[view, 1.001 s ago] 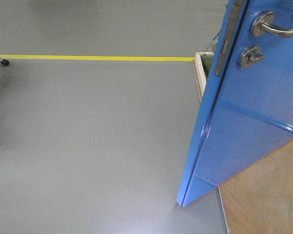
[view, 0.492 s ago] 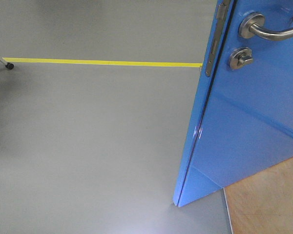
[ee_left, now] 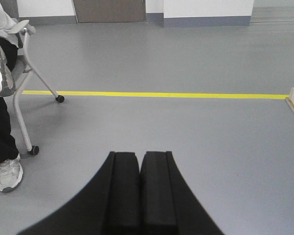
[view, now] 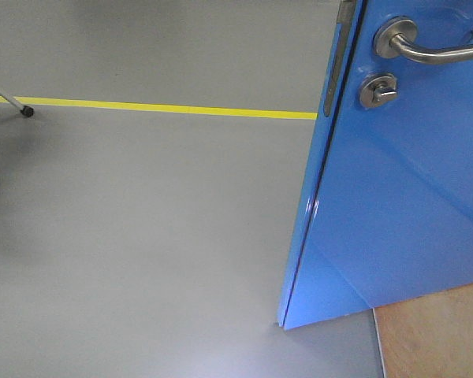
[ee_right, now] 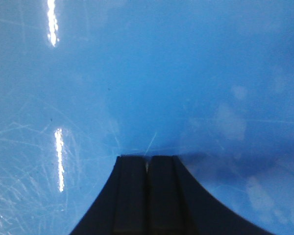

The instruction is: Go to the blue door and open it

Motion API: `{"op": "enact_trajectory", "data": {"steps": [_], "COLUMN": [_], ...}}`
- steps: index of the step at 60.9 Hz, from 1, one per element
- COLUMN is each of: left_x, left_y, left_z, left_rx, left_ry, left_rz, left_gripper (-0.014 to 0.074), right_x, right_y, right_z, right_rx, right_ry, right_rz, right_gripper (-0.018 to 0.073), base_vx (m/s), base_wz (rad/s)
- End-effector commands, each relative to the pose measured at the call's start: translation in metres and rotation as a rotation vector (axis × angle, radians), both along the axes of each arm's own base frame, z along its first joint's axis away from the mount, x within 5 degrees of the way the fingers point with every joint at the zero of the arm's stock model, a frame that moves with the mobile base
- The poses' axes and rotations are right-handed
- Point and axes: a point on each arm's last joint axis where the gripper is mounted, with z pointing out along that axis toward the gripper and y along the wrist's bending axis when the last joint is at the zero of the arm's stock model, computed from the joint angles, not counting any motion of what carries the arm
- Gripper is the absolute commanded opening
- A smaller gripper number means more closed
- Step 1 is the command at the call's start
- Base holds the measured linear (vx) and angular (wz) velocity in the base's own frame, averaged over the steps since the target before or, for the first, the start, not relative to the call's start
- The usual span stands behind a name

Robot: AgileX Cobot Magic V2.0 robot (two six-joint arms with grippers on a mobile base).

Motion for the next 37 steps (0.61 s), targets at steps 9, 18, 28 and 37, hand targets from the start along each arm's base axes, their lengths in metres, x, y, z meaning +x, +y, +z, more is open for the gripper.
{"op": "enact_trajectory", "data": {"steps": [9, 18, 28, 37], "left_x": [-0.0002, -0.0002, -0.0002, -0.0002], "left_y": [-0.0005, -0.0005, -0.0005, -0.0005], "left_z": [0.0182, 0.0182, 0.0182, 0.0182], "left_rx": [0.002, 0.002, 0.002, 0.002], "left_ry": [-0.124, -0.124, -0.124, -0.124], "left_rz": [-0.006, -0.006, -0.006, -0.006], "left_gripper": [0.0071, 0.0071, 0.0071, 0.0071], "right_x": [-0.0091, -0.0091, -0.0091, -0.0091], "right_y": [-0.0004, -0.0004, -0.0004, -0.0004], "right_z": [0.0219, 0.0219, 0.0219, 0.0219], "right_rx": [0.029, 0.029, 0.029, 0.029], "right_ry": [-0.076, -0.076, -0.076, -0.076], "right_rz": [-0.040, -0.040, -0.040, -0.040], "right_gripper": [-0.0004, -0.0004, -0.0004, -0.0004], "base_vx": [0.19, 0.19, 0.20, 0.21], "base_wz": [0.09, 0.07, 0.04, 0.01]}}
